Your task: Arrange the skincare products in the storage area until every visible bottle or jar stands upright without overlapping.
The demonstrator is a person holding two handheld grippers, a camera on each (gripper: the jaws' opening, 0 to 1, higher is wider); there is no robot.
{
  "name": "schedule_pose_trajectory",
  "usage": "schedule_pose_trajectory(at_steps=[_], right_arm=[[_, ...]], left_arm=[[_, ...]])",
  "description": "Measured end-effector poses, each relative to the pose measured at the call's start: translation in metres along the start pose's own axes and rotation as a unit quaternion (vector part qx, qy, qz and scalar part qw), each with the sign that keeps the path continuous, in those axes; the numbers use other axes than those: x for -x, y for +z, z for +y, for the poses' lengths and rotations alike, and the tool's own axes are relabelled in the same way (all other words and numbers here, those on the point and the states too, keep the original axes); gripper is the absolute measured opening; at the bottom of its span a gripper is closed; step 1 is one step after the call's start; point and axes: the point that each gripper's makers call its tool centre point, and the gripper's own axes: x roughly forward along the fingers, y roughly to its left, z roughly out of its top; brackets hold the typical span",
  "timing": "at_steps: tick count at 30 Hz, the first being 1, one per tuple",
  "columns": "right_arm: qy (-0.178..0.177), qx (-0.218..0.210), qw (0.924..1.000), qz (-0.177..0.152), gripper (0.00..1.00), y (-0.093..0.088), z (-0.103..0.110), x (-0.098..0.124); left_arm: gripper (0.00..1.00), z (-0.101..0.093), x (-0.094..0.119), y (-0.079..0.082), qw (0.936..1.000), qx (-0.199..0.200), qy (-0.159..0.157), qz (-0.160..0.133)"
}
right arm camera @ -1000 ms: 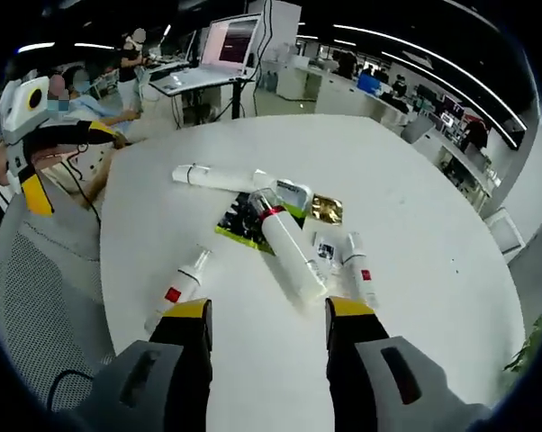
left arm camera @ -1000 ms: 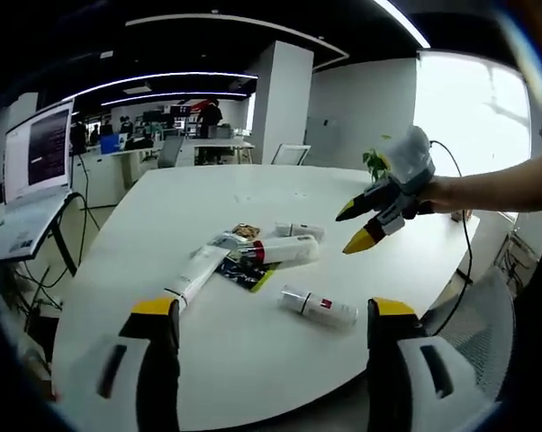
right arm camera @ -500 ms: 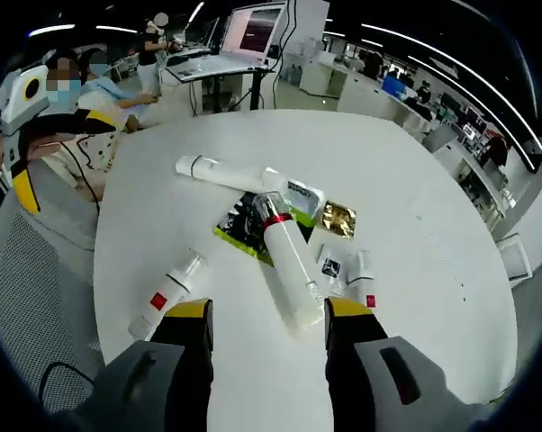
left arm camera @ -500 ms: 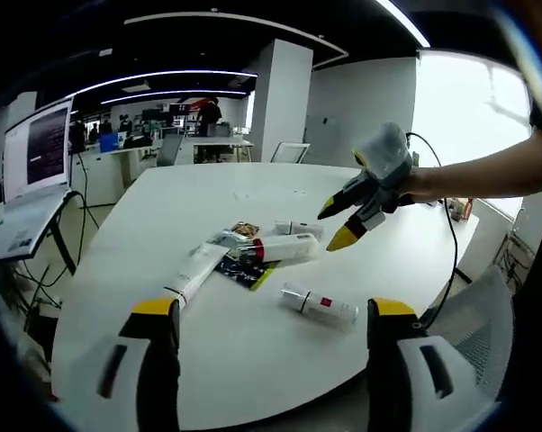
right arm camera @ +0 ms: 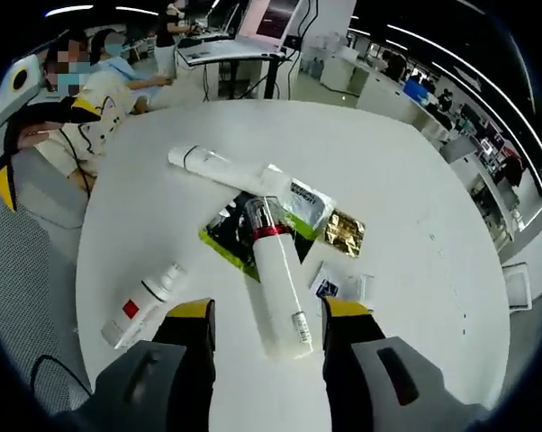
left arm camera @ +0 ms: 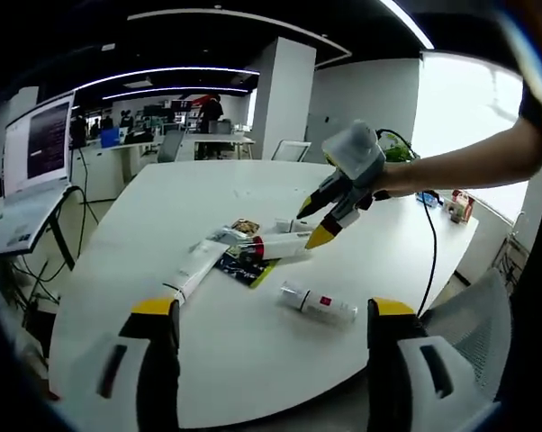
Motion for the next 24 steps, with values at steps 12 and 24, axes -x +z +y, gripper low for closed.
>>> schedule_pose_trajectory(at_steps=[12, 24], right_arm=[[0.022, 0.027, 0.9991, 0.025, 0.45, 0.002, -0.001, -0.025], [0.045, 0.059, 0.9961, 0.048, 0.43, 0.011, 0.001, -0.050]], left_arm=[[0.78, -0.001, -0.001, -0.003, 1.0000, 0.004, -0.002, 0.008], [0.78, 0.000, -0.001, -0.004, 0.9999, 0.009, -0.001, 0.010]])
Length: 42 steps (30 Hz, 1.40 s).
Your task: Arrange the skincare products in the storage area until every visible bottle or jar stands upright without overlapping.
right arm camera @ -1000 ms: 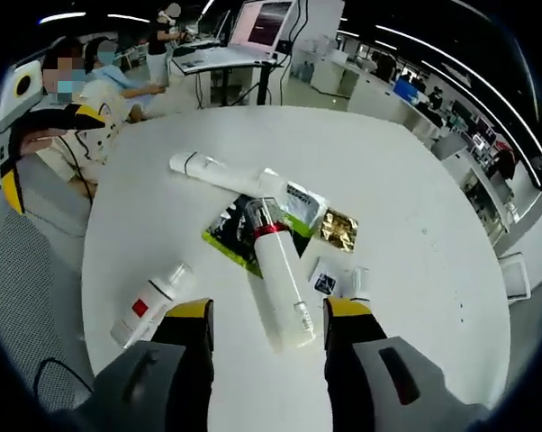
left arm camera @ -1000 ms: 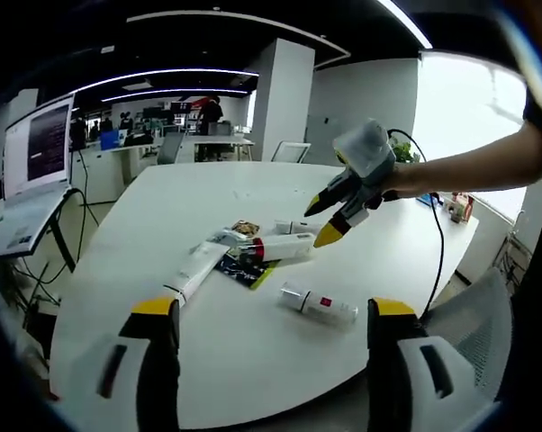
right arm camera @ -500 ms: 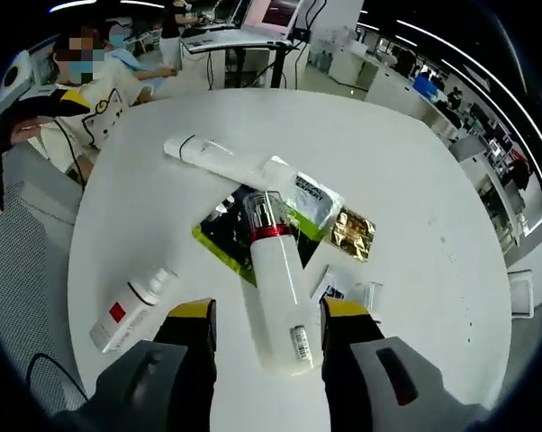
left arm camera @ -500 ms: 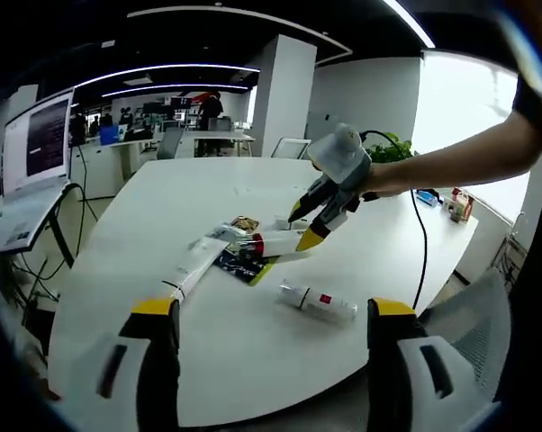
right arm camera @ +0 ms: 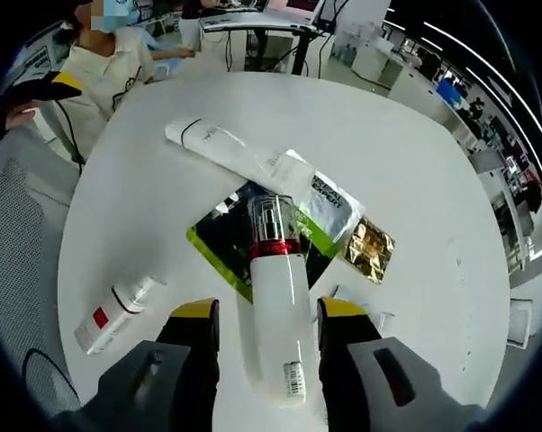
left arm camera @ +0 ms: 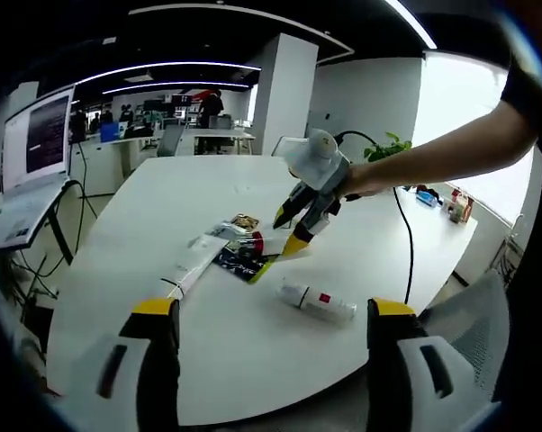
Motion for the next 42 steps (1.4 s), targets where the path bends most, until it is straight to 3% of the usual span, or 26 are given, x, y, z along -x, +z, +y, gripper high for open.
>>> schedule_pose_trajectory(at_steps=[22, 30, 42], right_arm=[[0.031, 0.023, 0.9991, 0.019, 0.35, -0.002, -0.003, -0.024], [0.036, 0.059, 0.9966, 0.046, 0.30, -0.007, -0.004, -0.027], [0.061, 0.048, 0.9941, 0.077, 0.31, -0.009, -0.005, -0.032]], left_arm=[[0.78, 0.005, 0.000, 0.000, 0.9998, 0.015, 0.010, -0.001], [0.78, 0.005, 0.000, -0.001, 0.9998, 0.018, 0.012, 0.001], [0.77, 0.006, 0.000, -0.002, 0.9997, 0.018, 0.013, 0.005]])
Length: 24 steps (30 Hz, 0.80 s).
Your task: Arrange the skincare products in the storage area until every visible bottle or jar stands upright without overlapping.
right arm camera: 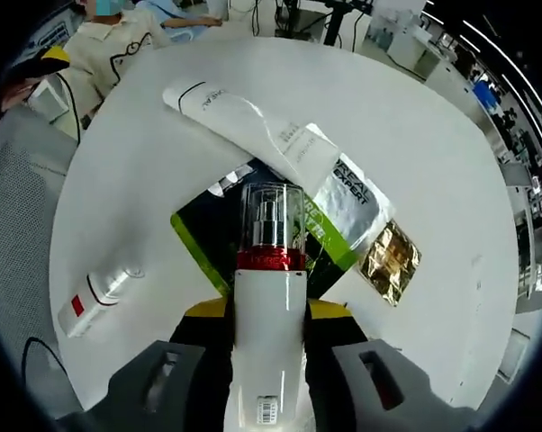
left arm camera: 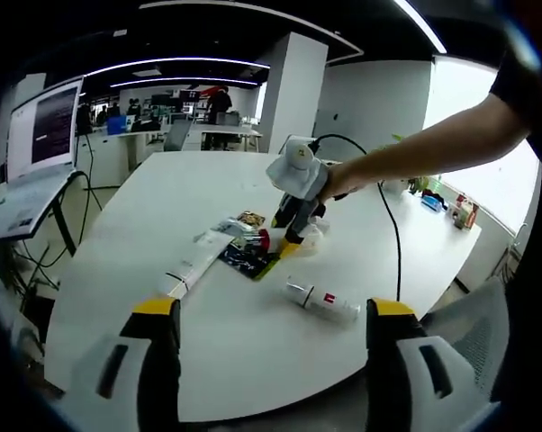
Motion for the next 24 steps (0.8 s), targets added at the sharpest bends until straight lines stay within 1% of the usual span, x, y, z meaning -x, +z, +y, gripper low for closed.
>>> schedule_pose_trajectory(at_steps=[2, 5, 7, 11, 19, 24], right_arm=[[0.007, 0.003, 0.9999, 0.012, 0.31, 0.0020, 0.0007, -0.0006], [0.016, -0.005, 0.9995, 0.026, 0.31, 0.0011, -0.0014, -0.0027], [0.021, -0.002, 0.9992, 0.033, 0.31, 0.0001, -0.0006, -0.0024], [0.032, -0.010, 0.9988, 0.036, 0.31, -0.0006, -0.0002, -0.0045], [0.035, 0.004, 0.9984, 0.044, 0.31, -0.0008, 0.0006, -0.0056], [0.025, -0.015, 0.9986, 0.044, 0.30, -0.0015, 0.0003, -0.0055]], left_arm=[[0.77, 0.0005, 0.0000, -0.0001, 1.0000, 0.000, 0.001, 0.000], [0.77, 0.0010, 0.0002, 0.0001, 1.0000, 0.002, 0.002, 0.000], [0.77, 0.0016, 0.0002, -0.0002, 1.0000, 0.002, 0.003, 0.001], [0.76, 0.0019, 0.0001, -0.0006, 1.0000, 0.002, 0.004, 0.002], [0.76, 0.0019, -0.0001, -0.0006, 1.0000, 0.002, 0.005, 0.002], [0.76, 0.0027, 0.0000, -0.0006, 1.0000, 0.002, 0.006, 0.002]])
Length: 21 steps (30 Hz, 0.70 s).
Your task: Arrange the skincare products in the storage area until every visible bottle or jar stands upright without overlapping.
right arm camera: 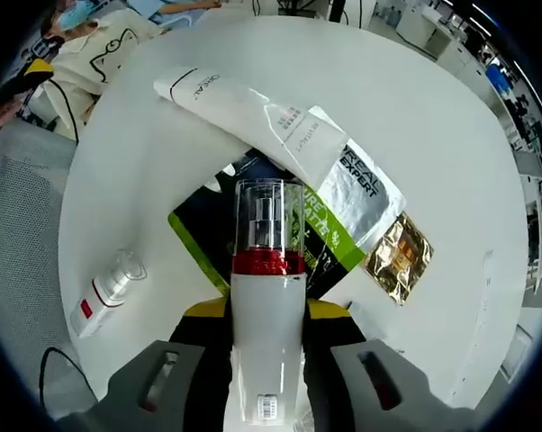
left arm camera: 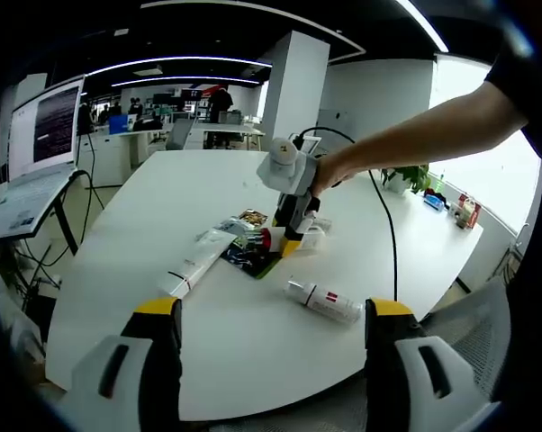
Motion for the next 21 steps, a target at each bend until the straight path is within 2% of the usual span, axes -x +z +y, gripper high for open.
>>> schedule_pose_trajectory(at_steps=[14, 18, 21], right_arm=[[-0.036, -0.062, 0.9962, -0.050, 0.29, 0.000, 0.001, 0.008], [-0.047, -0.077, 0.9934, -0.071, 0.29, -0.003, 0.002, 0.021], [-0.059, -0.084, 0.9912, -0.084, 0.28, -0.002, -0.001, 0.023]], left_arm=[[0.76, 0.000, 0.000, 0.001, 1.0000, 0.000, -0.001, -0.003], [0.76, 0.000, 0.000, 0.001, 1.0000, -0.002, -0.002, -0.004], [0.76, 0.000, 0.000, 0.002, 1.0000, -0.003, -0.003, -0.004]])
